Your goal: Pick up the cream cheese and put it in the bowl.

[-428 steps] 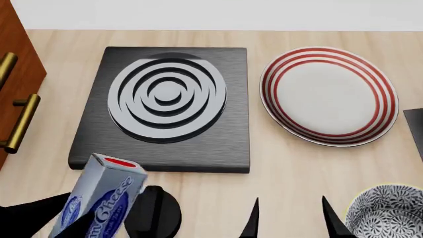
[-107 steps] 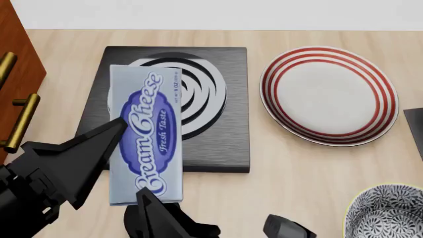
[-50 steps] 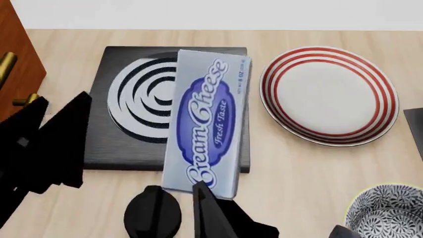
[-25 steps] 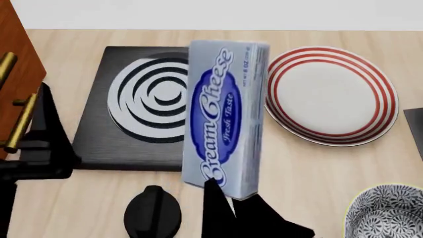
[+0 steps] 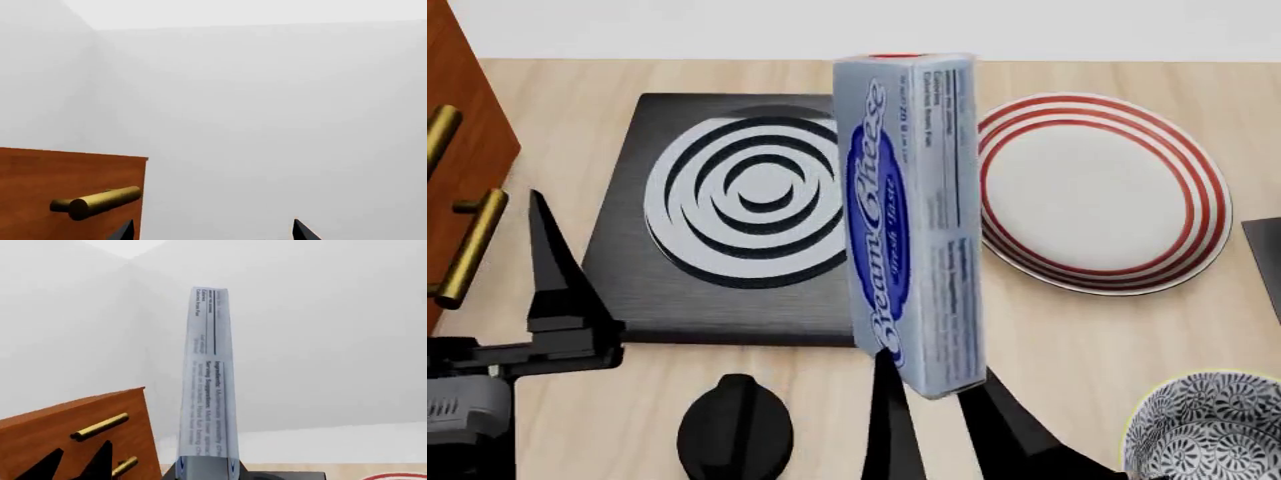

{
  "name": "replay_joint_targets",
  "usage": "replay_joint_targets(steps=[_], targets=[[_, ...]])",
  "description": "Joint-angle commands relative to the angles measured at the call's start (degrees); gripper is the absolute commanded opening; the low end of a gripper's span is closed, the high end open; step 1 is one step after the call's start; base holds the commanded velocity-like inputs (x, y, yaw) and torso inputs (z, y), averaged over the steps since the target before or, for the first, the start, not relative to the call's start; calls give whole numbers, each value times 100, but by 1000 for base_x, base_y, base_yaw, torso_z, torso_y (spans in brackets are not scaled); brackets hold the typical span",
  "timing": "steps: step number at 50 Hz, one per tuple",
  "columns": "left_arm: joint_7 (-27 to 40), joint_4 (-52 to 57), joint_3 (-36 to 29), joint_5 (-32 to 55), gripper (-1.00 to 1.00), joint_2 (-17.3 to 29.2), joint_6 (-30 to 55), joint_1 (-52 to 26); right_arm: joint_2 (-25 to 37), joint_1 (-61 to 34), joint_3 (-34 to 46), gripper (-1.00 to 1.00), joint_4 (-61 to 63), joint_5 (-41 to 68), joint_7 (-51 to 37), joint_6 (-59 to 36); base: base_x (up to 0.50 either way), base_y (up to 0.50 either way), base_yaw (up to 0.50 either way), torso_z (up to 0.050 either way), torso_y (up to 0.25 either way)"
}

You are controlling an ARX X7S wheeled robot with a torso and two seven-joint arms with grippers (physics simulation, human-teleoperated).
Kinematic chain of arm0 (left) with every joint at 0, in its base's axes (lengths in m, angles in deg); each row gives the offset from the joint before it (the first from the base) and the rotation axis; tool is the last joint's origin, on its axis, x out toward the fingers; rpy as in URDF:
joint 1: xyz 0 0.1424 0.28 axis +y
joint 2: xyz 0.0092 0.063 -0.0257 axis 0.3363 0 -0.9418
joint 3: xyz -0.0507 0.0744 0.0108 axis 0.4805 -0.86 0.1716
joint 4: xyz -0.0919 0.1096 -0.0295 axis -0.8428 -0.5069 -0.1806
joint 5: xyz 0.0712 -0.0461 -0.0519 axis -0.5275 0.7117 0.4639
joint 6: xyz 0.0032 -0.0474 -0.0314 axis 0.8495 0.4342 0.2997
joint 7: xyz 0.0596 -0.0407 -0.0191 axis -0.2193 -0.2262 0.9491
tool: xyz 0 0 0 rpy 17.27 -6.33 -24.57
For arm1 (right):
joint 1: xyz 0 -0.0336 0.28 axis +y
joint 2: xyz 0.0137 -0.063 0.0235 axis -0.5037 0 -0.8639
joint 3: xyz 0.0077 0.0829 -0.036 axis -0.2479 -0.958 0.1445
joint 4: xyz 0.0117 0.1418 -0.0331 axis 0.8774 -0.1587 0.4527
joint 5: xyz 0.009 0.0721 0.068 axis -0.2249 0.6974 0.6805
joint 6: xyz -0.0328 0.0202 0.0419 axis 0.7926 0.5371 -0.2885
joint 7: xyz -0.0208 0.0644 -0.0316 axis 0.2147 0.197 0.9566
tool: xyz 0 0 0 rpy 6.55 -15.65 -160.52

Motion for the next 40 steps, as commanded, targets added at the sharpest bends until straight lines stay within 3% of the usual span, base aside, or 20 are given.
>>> replay_joint_targets(steps=[1,4,6,11,15,17,20,22,24,25,27,29,38,40], targets=[[-86,-540,-129,-195,100,-156,-354,-61,456,-261,-235,-100,1138,-460,-1106,-1423,0,0,0,0,0],[-156,-581,-144,-74,100,-160,-295,-93,2005,-1208,860,-100,1165,431,-2988,-1084,0,0,0,0,0],[-182,-583,-151,-27,100,-156,-294,-88,2697,-1843,1535,-100,1165,941,-3799,-647,0,0,0,0,5],[-139,-557,-147,-100,100,-149,-316,-69,3846,-3504,3448,-100,1166,1501,-4940,337,0,0,0,0,0],[-101,-536,-134,-131,100,-150,-336,-55,4421,-5422,5456,-100,1166,2043,-5563,883,0,0,0,3,0],[-110,-538,-142,-126,100,-151,-345,-53,4603,-6625,6636,-100,1166,2276,-5724,1071,0,0,0,0,0],[-80,-524,-138,-171,100,-149,-369,-36,4664,-9119,9112,-100,1167,2611,-6051,1597,0,0,0,0,0],[-65,-532,-143,-205,100,-153,-380,-29,4184,-10838,10831,-100,1167,2696,-6513,2488,0,0,0,0,0],[-52,-508,-138,-222,100,-145,-393,-20,2841,-12557,12549,-100,1166,1833,-7683,4207,0,0,0,0,0],[-55,-507,-140,-218,100,-145,-387,-22,2857,-13416,13409,-100,1167,1861,-7712,4309,0,0,0,0,10],[-42,-508,-138,-237,100,-144,-399,-15,2946,-13648,15128,-100,1167,2052,-7713,4182,0,0,0,0,0],[-43,-520,-143,-243,100,-147,-402,-18,2917,-13648,15433,-100,1167,2060,-7713,4252,0,0,0,0,0],[10,-534,-142,-337,100,-153,-422,-11,3239,-13649,15374,-100,1167,2335,-7713,4024,0,0,0,0,0],[21,-533,-140,-350,100,-154,-417,-11,4958,-13643,13655,-100,1167,4054,-5994,2306,0,0,-1,0,0]])
